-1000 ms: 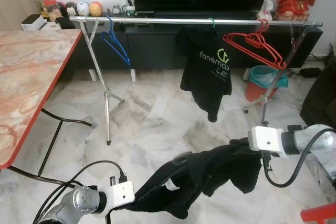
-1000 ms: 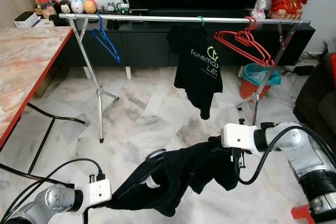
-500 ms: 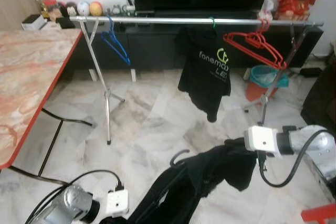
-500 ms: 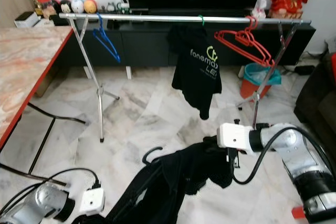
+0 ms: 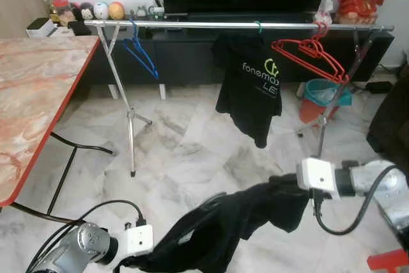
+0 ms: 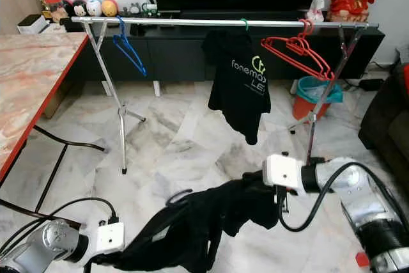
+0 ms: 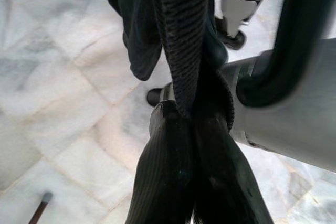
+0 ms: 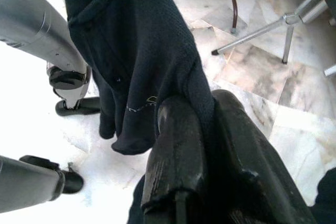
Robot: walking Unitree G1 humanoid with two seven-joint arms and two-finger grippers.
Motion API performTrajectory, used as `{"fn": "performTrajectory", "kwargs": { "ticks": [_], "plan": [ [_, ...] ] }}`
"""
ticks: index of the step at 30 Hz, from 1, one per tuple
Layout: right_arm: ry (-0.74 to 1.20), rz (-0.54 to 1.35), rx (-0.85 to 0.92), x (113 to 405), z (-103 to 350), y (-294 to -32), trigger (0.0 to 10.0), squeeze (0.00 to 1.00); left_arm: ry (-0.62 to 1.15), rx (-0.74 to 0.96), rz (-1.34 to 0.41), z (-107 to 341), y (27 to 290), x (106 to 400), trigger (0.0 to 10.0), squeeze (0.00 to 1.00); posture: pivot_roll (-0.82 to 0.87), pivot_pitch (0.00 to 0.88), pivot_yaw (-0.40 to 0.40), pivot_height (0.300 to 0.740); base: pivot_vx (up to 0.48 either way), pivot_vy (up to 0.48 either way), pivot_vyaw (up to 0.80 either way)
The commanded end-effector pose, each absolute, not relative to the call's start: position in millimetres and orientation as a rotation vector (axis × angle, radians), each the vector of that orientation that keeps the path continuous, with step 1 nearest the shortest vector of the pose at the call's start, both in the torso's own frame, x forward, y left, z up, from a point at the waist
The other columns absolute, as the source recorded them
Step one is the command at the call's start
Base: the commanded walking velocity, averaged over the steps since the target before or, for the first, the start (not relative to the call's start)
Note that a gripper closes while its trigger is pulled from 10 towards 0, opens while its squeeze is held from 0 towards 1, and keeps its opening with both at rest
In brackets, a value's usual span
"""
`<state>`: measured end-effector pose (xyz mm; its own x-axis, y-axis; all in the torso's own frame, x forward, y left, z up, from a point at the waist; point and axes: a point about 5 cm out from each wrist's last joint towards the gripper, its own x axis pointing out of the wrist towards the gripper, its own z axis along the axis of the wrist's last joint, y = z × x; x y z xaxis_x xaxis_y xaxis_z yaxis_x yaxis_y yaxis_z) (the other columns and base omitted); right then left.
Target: Hang hanger
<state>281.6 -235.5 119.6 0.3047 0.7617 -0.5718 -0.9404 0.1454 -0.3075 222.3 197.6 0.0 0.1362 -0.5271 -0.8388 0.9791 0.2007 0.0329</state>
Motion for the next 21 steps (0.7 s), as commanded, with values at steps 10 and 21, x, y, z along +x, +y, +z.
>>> {"fn": "performTrajectory", "kwargs": {
  "ticks": [10,21],
  "plan": [
    [0.231,1.233,-0.629,281,146,-241,0.0,0.0,0.835,0.683,-1.148,-8,197,226,10.0,0.0,0.05,0.0,0.013,0.74,0.0,0.0,0.0],
    [0.393,1.324,-0.648,266,138,-254,0.0,0.0,0.869,0.705,-1.118,-5,216,226,10.0,0.0,0.05,0.0,0.011,0.74,0.0,0.0,0.0]
  ]
}}
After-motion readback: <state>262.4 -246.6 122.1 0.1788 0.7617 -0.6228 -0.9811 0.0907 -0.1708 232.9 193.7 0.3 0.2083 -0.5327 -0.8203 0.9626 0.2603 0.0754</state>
